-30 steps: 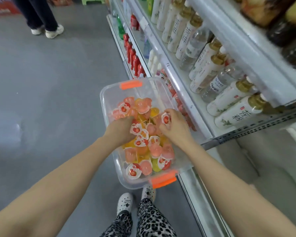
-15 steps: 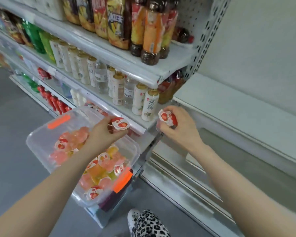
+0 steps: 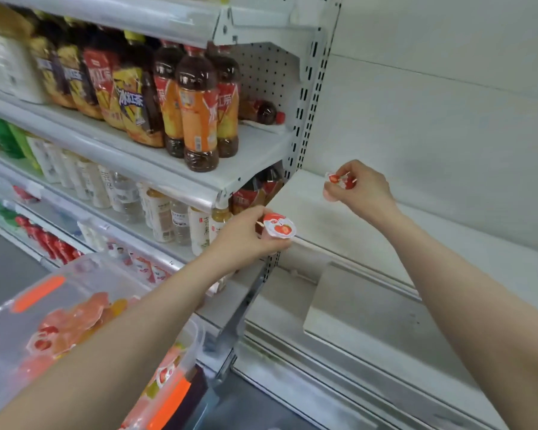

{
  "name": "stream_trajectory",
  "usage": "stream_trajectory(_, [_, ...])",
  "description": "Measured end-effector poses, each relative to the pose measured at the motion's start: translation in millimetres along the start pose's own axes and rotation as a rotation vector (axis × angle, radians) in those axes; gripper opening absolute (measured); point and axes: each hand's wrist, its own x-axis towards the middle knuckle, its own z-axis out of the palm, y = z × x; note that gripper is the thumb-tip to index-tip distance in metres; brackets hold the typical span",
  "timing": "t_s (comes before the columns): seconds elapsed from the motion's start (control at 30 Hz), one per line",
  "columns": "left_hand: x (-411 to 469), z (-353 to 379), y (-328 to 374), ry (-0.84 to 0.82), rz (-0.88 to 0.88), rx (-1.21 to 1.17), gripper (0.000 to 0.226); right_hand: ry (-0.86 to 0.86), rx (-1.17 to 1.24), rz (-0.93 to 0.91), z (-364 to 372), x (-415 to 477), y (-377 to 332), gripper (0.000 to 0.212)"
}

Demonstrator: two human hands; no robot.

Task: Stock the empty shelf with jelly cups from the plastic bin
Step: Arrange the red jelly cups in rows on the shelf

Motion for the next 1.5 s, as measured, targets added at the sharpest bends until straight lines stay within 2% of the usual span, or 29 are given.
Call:
stream_trajectory(0.47, [110,35,10,0.133,-0.163,-0.008,0.055,-0.182,-0.058,-0.055,67,111,54,0.029])
stream_trajectory(0.8, [145,55,-9,0.162,-0.218,0.024,0.056,-0.144,-0.044,-0.143,94,159,71,0.031])
stream_trajectory(1.0, [165,64,-16,0.169,-0.174,0.039,0.054,-0.14,-0.046,-0.293,97,164,87,0.028])
stream_trajectory(1.17, [191,77,-21,0.216,-0.159,0.037,0.052,-0.154,-0.174,-0.484,82,167,101,0.035])
stream_trajectory(1.5, [222,96,-27,0.287,-0.24,-0.011,0.051,-0.067,-0.369,-0.564,55,173,115,0.04])
